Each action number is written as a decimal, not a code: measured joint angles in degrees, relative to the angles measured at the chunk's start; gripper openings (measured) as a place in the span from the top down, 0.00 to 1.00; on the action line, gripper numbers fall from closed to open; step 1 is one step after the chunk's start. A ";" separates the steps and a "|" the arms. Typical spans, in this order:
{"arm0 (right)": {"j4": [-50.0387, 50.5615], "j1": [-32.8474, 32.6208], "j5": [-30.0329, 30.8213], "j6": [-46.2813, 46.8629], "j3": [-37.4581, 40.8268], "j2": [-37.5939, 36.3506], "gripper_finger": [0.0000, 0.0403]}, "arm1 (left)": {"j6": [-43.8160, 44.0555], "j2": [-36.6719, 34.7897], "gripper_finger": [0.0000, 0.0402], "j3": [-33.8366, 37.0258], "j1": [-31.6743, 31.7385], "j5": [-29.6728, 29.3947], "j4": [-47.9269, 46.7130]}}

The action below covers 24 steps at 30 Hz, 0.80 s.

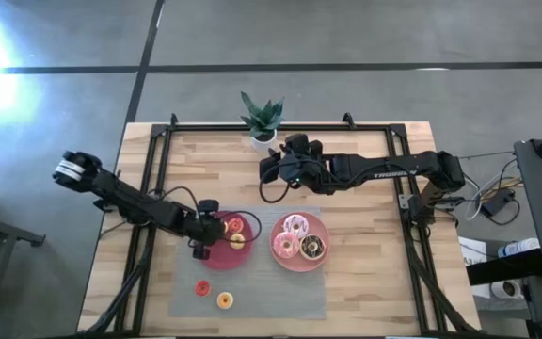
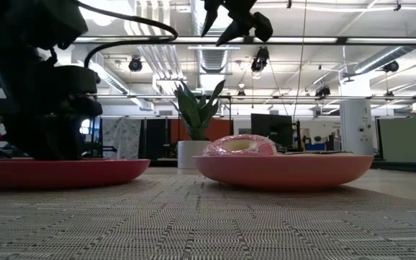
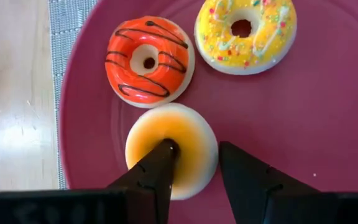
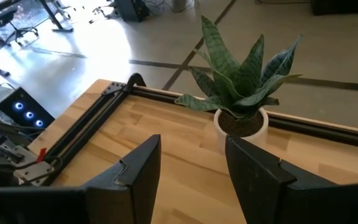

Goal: Pick & Place donuts
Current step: Put the small white donut on the dark pink plate

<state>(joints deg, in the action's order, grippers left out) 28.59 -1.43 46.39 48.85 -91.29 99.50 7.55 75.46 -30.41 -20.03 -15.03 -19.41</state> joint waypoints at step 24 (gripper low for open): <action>-2.53 -0.06 -14.97 -20.15 0.00 0.02 0.58 | 9.39 -18.52 1.00 -1.55 7.10 20.31 -12.95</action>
<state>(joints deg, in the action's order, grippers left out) 26.07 -1.50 31.42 28.70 -91.29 99.53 16.94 56.94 -31.96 -12.93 5.28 -32.37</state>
